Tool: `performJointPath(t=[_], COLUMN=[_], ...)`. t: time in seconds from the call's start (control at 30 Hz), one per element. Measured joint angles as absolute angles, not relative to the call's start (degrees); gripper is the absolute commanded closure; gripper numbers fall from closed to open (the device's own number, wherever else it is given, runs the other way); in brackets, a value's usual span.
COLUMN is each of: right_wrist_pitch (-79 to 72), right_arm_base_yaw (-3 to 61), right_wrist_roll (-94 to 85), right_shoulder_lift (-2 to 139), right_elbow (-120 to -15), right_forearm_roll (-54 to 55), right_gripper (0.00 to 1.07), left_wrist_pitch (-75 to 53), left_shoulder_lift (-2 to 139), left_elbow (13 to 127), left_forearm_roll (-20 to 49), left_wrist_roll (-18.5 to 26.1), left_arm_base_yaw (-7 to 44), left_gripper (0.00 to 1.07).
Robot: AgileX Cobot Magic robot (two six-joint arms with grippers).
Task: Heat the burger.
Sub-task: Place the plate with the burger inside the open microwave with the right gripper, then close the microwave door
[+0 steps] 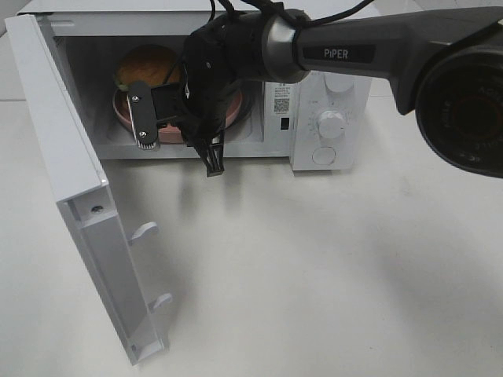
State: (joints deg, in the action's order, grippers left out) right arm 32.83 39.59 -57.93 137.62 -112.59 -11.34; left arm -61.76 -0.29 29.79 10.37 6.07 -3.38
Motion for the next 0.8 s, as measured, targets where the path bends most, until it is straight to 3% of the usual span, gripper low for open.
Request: performJointPath(t=[0.07,0.1,0.13,0.17,0.27,0.6,0.67,0.8], right_wrist_pitch=[32.43,31.34,31.34,30.42,29.56,29.51,28.88,26.70], right_arm_base_yaw=[39.59,39.59,39.59,39.59,39.59,40.22,40.74,40.91], right_wrist_roll=[-57.93,-57.93,-57.93,-57.93,-57.70,-57.64,-57.64,-57.64], right_shoulder_lift=[137.62,137.57,137.57,137.45,137.40,137.05,135.05,132.30], right_elbow=[-112.59,-112.70,-112.70,-113.04,-113.22,-112.01,-108.75,-104.97], right_forearm_roll=[-11.34,-11.34,-11.34,-11.34,-11.29,-9.91,-9.74,-9.68], right_gripper=[0.91,0.83,0.83,0.75,0.66,0.55,0.46,0.39], left_wrist_pitch=[-61.76,-61.76,-61.76,-61.76,-61.76,-61.76,-61.76,-61.76], left_shoulder_lift=[-0.29,-0.29,-0.29,-0.29,-0.29,-0.29,-0.29,-0.29], left_elbow=[29.79,29.79,29.79,29.79,29.79,29.79,29.79,29.79], left_forearm_roll=[10.37,10.37,10.37,10.37,10.37,10.37,10.37,10.37], left_wrist_roll=[6.07,6.07,6.07,6.07,6.07,6.07,6.07,6.07], left_arm_base_yaw=[-3.38,-3.38,-3.38,-3.38,-3.38,-3.38,-3.38,-3.38], left_gripper=[0.07,0.07,0.07,0.07,0.07,0.07,0.07,0.07])
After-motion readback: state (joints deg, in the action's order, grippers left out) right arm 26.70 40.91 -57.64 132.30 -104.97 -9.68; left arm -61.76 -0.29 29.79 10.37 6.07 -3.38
